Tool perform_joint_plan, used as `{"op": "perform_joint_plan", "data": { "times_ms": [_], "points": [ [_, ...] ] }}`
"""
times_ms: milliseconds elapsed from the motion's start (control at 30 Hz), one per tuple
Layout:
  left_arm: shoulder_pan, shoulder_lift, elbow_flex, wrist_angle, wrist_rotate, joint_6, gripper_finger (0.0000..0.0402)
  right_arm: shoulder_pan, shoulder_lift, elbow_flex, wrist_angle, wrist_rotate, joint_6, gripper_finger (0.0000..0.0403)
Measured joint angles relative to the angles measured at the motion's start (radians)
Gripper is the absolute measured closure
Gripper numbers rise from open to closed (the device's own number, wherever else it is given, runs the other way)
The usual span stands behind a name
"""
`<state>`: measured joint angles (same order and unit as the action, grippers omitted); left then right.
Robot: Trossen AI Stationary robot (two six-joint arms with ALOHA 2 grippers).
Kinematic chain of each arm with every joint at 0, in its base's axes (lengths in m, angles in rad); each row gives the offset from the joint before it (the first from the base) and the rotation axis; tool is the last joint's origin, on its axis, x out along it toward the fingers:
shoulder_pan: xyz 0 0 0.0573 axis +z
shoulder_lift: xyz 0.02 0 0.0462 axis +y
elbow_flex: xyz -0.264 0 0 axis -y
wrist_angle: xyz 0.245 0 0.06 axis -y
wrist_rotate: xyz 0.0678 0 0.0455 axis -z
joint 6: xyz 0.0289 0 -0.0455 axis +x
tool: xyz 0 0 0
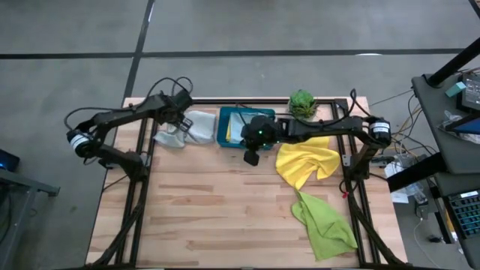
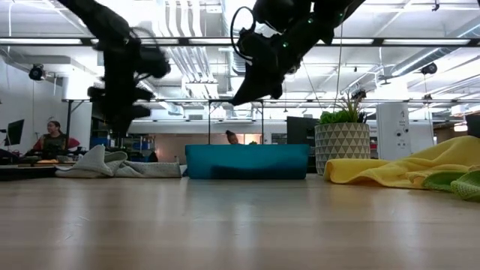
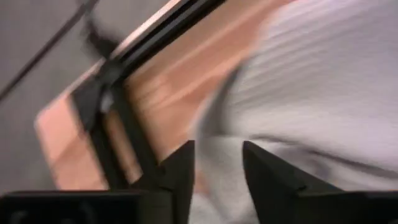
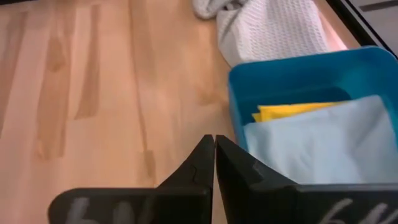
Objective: Fold microfiber towels
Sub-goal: Fold the grey microfiber cloth
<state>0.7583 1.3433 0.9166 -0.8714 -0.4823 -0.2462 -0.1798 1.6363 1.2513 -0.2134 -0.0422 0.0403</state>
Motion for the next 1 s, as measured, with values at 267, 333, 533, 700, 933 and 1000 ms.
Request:
{"op": "perform_joint_plan", "data": {
  "times_ms": [267,333,533,700,933,1000],
  "points": [
    [0.102,0.023,-0.084,0.073,0.02,-0.01,0.022,0.023,0.0,-0.015,0.017,0.0,0.012,0.0394],
    [0.102,0.021,-0.105,0.105,0.029,-0.01,0.0219,0.025,0.0,-0.016,0.018,-0.001,0.013,0.0394],
    [0.113,0.027,-0.19,0.213,0.03,-0.005,0.024,0.037,0.0,-0.018,0.018,0.0,0.027,0.0394],
    [0.103,0.024,-0.241,0.278,-0.008,-0.001,0.033,0.048,0.0,-0.018,0.019,-0.001,0.028,0.0394],
    [0.01,-0.123,-0.22,0.225,-0.028,0.021,0.04,0.071,0.0,-0.025,0.023,0.0,0.03,0.0394],
    [-0.037,-0.203,-0.197,0.171,-0.027,0.022,0.0401,0.08,0.0,-0.029,0.025,0.001,0.03,0.0394]
  ]
}}
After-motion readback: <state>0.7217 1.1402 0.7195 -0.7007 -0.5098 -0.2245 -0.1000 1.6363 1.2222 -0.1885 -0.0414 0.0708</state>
